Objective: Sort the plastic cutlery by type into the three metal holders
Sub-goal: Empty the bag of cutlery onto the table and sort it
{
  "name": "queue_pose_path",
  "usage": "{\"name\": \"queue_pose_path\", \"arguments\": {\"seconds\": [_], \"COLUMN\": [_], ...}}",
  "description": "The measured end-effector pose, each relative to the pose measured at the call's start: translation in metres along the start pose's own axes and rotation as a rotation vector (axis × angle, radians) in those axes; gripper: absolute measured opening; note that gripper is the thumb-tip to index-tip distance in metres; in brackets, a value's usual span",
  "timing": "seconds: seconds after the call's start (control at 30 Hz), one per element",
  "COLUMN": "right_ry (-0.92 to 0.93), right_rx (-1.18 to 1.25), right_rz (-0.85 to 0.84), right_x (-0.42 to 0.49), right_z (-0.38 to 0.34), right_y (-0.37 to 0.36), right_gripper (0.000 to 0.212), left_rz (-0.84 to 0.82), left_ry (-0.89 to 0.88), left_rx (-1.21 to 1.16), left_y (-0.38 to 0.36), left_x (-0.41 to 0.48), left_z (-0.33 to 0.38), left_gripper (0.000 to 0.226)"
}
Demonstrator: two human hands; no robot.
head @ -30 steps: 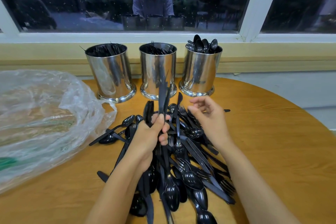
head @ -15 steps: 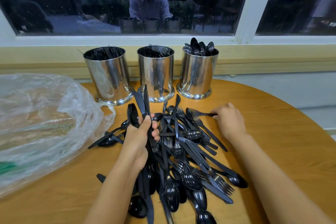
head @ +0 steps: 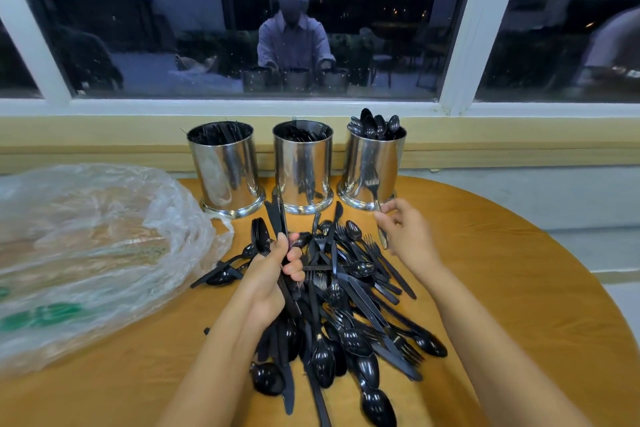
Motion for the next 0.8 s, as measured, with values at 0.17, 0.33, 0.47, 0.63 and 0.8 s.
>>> {"name": "queue_pose_path", "arguments": {"seconds": [0.17, 0.33, 0.47, 0.63, 0.8], "right_ry": [-0.099, -0.075, 0.034, 0.201, 0.089], "right_rx": [0.419, 0.514, 0.464, 0.323, 0.357], "right_rz": [-0.235, -0.186, -0.130, -0.204, -0.226], "right_x": [-0.072, -0.125, -0.139, -0.142, -0.098], "right_z": [-0.040, -0.056, -0.068, -0.078, -0.076], "right_y": [-0.006, -0.009, -0.011, -0.024, -0.021], "right_gripper": [0.011, 0.013, 0.005, 0.009, 0.011], "left_rz": [-0.035, -0.002, 0.043, 0.129, 0.005], "left_ry": [-0.023, -0.133, -0.154, -0.258, -0.171], "left_rx": [-0.031, 0.022, 0.162, 0.321, 0.305], "left_y": [0.003, 0.004, 0.001, 0.001, 0.010], "left_x": [-0.036, -0.069, -0.084, -0.086, -0.080], "left_z": [0.000, -0.002, 0.001, 0.002, 0.008], "left_gripper": [0.015, 0.027, 0.051, 0.038, 0.027]}}
Point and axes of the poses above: each hand's wrist, its own x-axis towards the middle knuckle, its own y-axis out of the back of the hand, z = x × y, the point moved 4 cm from there along x, towards the middle knuckle, and after that the axes turned 7 degrees about z, right-handed, at the moved point
